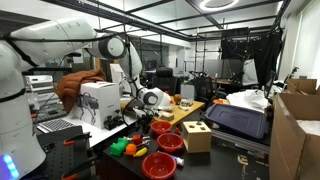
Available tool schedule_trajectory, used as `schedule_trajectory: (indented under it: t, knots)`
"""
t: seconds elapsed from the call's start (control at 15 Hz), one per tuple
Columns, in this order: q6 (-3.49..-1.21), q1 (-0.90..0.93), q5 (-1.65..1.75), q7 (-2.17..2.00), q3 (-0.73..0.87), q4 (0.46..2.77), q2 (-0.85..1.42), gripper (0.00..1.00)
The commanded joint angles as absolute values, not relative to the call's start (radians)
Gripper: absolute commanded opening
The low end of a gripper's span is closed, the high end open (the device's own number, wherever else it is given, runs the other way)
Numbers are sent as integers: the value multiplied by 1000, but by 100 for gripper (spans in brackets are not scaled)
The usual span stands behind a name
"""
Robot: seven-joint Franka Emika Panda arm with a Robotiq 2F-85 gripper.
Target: Put the red block and orange toy into separate bowls
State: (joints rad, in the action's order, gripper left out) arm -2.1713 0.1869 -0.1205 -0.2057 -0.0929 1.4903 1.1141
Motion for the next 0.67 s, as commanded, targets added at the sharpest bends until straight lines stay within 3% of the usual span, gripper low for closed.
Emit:
schedule_trajectory:
  t: [0.0,0.53,0.6]
  knots:
    - [-2158,205,-123,-229,-92,1507,1108,100]
    - [-2181,246,-111,-243,-77,1528,1126,100]
    - [-2186,247,-113,-243,-77,1530,1126,86]
